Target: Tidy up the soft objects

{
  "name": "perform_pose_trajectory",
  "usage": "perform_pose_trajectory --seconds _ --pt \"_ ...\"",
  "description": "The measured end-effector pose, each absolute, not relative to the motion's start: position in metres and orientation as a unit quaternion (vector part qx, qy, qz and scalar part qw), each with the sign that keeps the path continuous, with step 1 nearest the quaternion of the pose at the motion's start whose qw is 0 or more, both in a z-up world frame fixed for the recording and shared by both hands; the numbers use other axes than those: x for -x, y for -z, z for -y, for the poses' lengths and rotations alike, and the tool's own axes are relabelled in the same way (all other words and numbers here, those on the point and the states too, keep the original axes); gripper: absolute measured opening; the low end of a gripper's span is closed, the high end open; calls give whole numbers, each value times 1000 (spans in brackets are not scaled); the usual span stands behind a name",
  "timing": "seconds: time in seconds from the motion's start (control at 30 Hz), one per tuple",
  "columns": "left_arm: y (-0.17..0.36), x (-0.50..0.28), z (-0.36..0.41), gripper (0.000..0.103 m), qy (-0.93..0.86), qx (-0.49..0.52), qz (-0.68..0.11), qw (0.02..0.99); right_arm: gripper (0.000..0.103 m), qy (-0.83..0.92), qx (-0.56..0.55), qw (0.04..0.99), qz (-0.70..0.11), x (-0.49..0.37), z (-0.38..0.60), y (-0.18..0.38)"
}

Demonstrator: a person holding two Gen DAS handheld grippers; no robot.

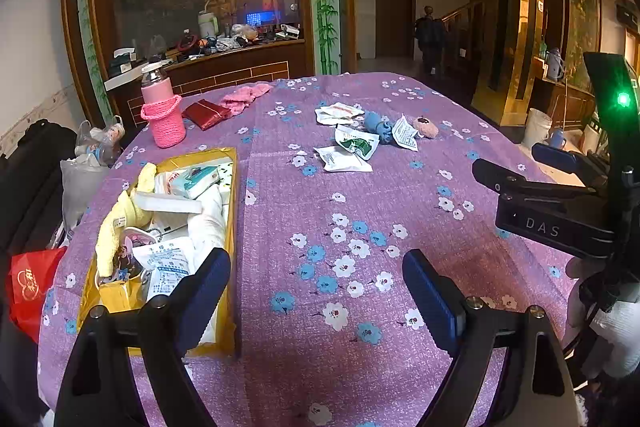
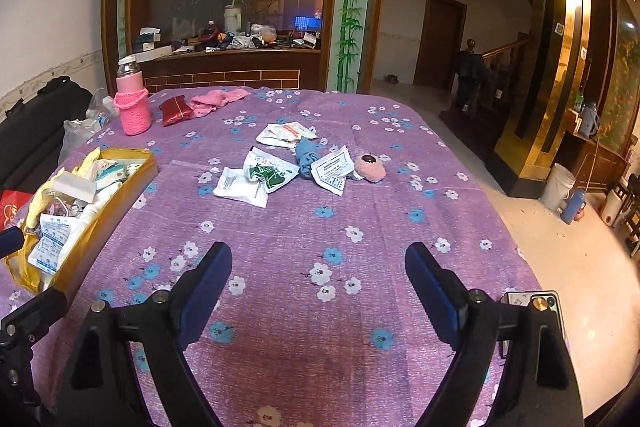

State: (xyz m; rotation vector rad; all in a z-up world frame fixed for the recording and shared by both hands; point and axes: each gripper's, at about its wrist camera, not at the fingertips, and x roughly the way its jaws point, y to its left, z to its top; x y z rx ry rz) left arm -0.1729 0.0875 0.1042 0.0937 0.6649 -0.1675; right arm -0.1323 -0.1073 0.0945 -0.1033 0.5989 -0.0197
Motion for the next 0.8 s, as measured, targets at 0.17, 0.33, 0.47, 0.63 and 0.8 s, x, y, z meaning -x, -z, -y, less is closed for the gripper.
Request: perform_pose_trajectory --seconds 0.17,0.33,0.47,0.63,0.8 --pt "-102 173 -86 91 80 -48 -329 940 88 8 54 953 -297 133 105 -92" --pt "-99 172 -85 91 80 -47 -333 938 88 6 53 952 -302 132 104 -88" --pt "-95 170 -85 91 82 -47 -339 936 88 4 56 950 -308 127 103 -83" --pt "-88 159 -82 92 94 -41 -357 928 88 3 54 945 -323 118 107 -75" --pt "-74 131 -72 92 106 -40 -388 915 88 -4 17 930 -368 91 134 -66"
